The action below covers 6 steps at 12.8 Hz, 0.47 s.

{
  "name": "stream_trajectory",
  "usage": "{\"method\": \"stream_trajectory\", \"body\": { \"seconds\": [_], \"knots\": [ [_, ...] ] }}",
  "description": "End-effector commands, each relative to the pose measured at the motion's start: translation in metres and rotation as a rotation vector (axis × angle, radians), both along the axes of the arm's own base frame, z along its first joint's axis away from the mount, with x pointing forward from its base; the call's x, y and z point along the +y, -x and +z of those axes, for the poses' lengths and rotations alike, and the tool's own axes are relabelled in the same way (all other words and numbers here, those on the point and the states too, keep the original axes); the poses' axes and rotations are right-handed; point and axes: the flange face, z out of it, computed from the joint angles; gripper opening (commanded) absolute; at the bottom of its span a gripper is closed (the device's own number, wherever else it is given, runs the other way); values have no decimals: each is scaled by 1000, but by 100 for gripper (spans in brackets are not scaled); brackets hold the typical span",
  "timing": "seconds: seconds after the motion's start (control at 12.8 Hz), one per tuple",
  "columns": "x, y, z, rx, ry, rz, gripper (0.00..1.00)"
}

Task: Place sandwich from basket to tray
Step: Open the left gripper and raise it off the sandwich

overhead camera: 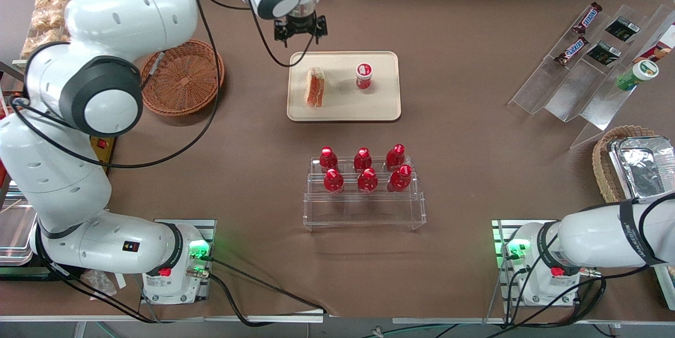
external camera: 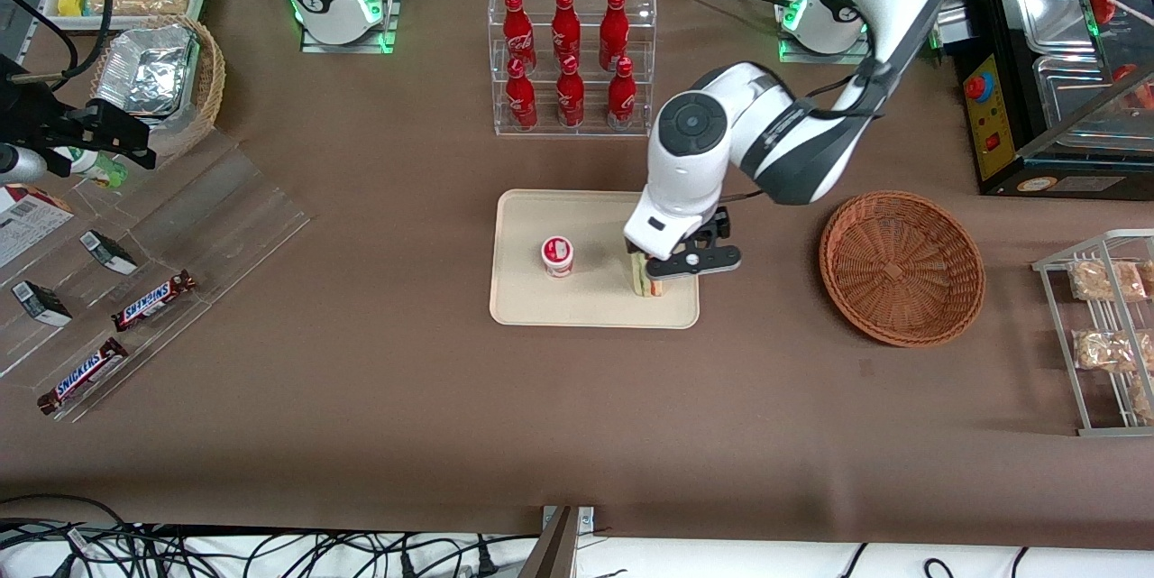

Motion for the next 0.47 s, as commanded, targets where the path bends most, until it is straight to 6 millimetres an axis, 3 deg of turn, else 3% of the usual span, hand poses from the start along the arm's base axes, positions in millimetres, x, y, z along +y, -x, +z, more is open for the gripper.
{"method": "stream_trajectory", "body": {
  "seconds": [0.0,0.23,0.39],
  "knots": [
    [38,-19,52,-58,-26,113,100],
    [72,-34,103,-77,33,211,100],
    [95,-39,123,-63,57,254,100]
  ]
}}
